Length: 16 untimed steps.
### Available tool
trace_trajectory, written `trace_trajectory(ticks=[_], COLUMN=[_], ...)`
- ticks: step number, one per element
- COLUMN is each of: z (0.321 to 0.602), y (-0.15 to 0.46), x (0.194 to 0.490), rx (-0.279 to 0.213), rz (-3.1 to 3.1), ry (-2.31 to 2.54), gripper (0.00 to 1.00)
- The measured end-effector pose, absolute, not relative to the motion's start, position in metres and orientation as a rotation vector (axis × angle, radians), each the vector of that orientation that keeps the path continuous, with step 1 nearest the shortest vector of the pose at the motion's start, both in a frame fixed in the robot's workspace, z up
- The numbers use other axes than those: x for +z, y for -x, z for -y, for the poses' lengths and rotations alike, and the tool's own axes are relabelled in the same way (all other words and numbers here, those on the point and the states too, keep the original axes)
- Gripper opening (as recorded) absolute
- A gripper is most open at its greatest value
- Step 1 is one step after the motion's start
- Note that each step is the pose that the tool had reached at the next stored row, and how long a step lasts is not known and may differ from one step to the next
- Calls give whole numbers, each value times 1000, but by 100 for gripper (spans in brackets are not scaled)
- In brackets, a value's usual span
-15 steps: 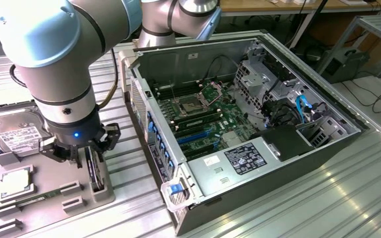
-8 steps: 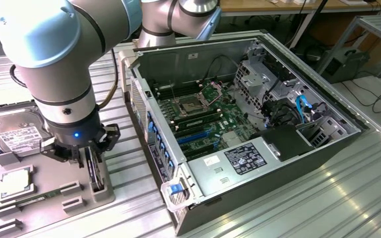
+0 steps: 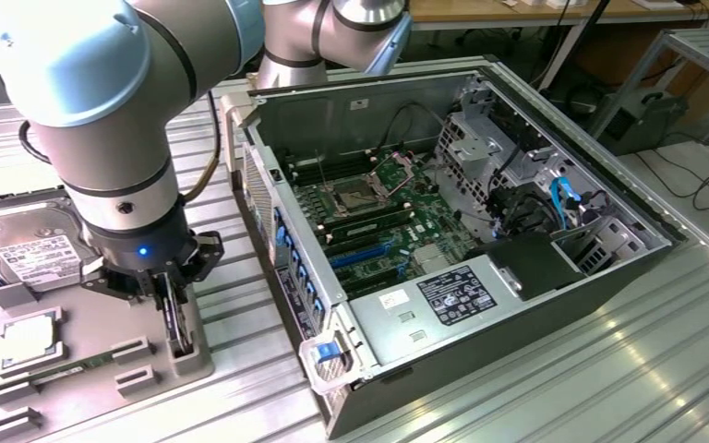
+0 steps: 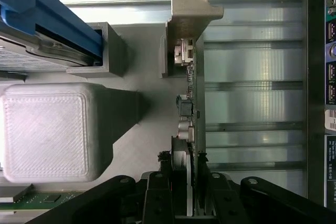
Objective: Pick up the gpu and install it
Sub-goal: 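Pick up the gpu and move the gpu toward the slot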
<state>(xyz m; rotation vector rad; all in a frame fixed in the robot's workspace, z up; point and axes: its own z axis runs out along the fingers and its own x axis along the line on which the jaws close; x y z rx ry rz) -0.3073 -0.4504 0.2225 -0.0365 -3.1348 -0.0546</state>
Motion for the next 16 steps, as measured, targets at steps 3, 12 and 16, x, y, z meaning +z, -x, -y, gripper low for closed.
trace_trajectory(ticks=[3, 12, 16], z=[450, 450, 450], y=[307, 307, 307], x=[222, 222, 222], rx=[-55, -55, -55], rz=[3135, 3135, 3135], ry=[36, 36, 36], gripper=[28, 28, 28])
